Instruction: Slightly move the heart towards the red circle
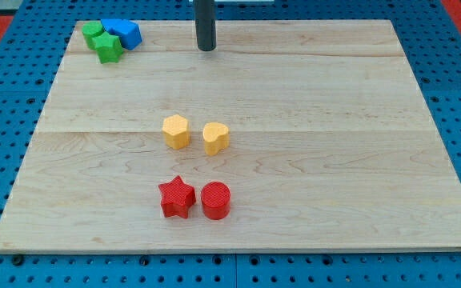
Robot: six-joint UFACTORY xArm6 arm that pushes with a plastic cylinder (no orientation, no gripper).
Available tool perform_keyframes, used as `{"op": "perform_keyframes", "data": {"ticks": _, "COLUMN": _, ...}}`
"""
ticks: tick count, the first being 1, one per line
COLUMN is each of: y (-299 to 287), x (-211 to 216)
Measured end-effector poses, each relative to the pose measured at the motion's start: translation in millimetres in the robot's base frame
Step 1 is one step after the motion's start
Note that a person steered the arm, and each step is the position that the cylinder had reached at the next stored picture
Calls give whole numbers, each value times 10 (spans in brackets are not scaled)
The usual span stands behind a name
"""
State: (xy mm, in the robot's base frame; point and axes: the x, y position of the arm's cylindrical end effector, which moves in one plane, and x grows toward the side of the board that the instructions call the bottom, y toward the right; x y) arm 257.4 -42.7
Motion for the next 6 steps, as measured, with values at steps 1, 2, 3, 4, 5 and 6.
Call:
{"op": "perform_keyframes", "data": {"ticks": 1, "y": 0, "x": 0}}
{"op": "perform_keyframes", "data": {"ticks": 2, "y": 350, "x": 118}}
{"op": "perform_keyframes", "data": {"ticks": 3, "y": 1000, "x": 885}}
{"op": "perform_keyframes", "data": {"ticks": 4, "y": 1088, "x": 1743}}
{"op": "perform_keyframes", "data": {"ticks": 5, "y": 665, "x": 1671}}
{"op": "perform_keyframes", "data": {"ticks": 6, "y": 278, "x": 1710}}
